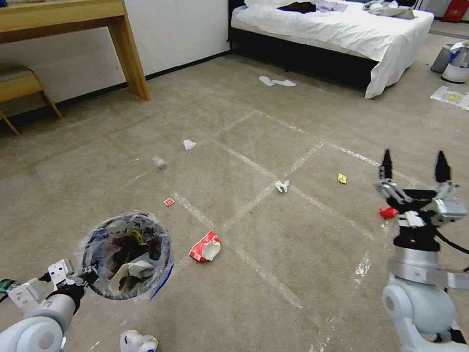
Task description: Pick up the trash bin and place the garbage on the floor into it.
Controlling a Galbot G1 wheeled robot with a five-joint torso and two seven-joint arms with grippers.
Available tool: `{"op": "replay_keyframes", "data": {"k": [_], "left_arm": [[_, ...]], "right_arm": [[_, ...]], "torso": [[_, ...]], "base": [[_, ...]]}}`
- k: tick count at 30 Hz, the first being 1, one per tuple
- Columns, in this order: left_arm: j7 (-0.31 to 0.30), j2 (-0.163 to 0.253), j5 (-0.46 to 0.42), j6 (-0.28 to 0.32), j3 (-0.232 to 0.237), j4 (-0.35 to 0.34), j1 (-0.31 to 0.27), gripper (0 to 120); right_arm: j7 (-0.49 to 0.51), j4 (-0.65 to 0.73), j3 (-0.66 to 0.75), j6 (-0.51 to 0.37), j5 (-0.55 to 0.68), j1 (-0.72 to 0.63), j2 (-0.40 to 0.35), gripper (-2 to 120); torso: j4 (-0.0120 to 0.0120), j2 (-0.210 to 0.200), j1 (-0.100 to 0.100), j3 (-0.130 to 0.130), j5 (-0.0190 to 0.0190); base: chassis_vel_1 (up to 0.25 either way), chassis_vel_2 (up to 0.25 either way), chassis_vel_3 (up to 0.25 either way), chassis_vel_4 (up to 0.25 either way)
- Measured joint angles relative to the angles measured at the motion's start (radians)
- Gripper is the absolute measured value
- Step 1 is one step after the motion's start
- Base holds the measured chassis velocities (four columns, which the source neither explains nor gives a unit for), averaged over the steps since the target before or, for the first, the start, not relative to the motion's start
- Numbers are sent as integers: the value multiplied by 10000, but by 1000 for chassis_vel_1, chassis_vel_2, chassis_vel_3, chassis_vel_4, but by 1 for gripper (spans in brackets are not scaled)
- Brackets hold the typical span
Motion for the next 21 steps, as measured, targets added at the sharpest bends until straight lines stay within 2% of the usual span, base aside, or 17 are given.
{"op": "replay_keyframes", "data": {"k": [4, 7, 13, 21], "left_arm": [[101, -61, 161, -46, 18, -2, -42, 0], [315, -89, 476, -171, -3, -27, -86, 0], [500, -6, 543, -327, -223, -183, -74, 0], [569, 98, 557, -374, -349, -45, -113, 0]], "right_arm": [[104, 166, 272, -55, -140, -226, 39, 100], [740, 499, 492, -1027, 413, -310, -218, 100], [1559, 708, -42, -2002, 818, -350, -485, 100], [1656, 682, -441, -2307, 1223, -472, -506, 100]], "torso": [[0, 0, 0, 0, 2], [2, 0, 0, 0, -1], [3, 1, 0, 0, 1], [0, 0, 0, 0, 0]], "base": [[0, 0, 0, 0], [0, 0, 0, 0], [0, 0, 0, 0], [0, 0, 0, 0]]}}
